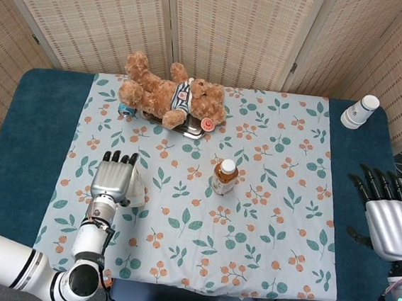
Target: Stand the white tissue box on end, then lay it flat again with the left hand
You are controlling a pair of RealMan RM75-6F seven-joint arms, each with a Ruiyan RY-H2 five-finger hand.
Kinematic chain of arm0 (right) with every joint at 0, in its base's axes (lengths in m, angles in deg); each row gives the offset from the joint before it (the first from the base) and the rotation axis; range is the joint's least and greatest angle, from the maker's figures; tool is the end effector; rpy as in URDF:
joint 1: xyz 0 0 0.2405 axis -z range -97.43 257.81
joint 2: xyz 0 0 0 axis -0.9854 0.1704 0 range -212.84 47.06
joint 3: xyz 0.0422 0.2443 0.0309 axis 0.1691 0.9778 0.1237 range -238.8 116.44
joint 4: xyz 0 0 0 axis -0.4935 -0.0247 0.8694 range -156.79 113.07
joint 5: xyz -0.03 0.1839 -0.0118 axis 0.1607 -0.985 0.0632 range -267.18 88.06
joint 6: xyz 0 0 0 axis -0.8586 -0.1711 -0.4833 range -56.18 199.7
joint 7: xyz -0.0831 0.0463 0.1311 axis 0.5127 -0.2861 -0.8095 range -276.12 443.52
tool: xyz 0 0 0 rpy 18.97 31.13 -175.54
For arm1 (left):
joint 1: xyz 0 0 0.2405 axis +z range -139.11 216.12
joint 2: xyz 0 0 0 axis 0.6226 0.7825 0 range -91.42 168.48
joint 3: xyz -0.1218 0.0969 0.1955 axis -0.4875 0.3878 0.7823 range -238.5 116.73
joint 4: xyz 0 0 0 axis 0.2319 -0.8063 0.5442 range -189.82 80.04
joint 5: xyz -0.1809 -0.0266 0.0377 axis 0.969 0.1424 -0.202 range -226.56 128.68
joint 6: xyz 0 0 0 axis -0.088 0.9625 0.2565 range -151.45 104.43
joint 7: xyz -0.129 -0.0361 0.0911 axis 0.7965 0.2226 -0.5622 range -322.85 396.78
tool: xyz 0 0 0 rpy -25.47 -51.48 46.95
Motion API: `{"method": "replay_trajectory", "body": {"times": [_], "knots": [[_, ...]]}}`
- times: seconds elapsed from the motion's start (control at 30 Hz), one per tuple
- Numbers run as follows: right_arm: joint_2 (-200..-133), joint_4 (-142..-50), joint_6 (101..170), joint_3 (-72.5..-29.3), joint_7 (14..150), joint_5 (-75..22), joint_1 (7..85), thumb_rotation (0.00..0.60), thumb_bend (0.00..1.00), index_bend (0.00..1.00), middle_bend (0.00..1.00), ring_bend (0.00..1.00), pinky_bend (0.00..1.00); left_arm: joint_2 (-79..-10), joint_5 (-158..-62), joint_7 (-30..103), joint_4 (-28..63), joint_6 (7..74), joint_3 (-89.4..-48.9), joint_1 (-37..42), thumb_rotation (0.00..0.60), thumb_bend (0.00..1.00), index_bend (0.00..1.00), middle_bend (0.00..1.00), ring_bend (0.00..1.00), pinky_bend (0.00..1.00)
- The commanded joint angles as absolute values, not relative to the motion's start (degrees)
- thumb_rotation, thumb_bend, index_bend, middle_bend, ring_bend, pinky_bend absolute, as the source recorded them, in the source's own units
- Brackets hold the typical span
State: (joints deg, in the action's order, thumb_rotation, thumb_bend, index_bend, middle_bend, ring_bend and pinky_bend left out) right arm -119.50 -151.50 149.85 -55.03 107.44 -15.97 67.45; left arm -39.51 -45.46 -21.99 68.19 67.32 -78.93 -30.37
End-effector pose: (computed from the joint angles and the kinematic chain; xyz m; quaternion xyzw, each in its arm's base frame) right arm -0.1872 -0.2190 0.2483 0.6502 -0.3377 0.3040 0.6089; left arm -0.0565 0.3288 0.0708 -0.6974 -0.4279 -0.1678 0.5499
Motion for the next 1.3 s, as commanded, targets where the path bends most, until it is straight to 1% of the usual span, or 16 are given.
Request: {"method": "replay_trajectory", "body": {"times": [0.03,0.7,1.13,1.3], "knots": [[-119.45,-151.47,149.66,-55.00,107.49,-16.27,67.37,0.600,0.12,0.15,0.00,0.00,0.00,-39.75,-44.62,-23.10,67.79,67.01,-78.96,-30.34,0.600,0.15,0.00,0.13,0.00,0.07],[-119.90,-151.24,147.82,-54.81,109.26,-19.47,66.06,0.600,0.12,0.15,0.00,0.00,0.00,-40.99,-43.97,-23.82,63.08,63.11,-80.25,-28.60,0.600,0.15,0.00,0.13,0.00,0.07],[-120.13,-150.68,147.05,-54.50,109.83,-21.77,65.15,0.600,0.12,0.16,0.00,0.00,0.00,-42.82,-44.38,-23.84,60.68,62.27,-81.01,-28.38,0.600,0.15,0.00,0.13,0.00,0.07],[-120.02,-150.59,146.43,-54.61,109.97,-22.44,64.84,0.600,0.12,0.16,0.00,0.00,0.00,-43.49,-44.05,-24.67,59.64,62.51,-80.67,-28.33,0.600,0.15,0.02,0.16,0.00,0.09]]}}
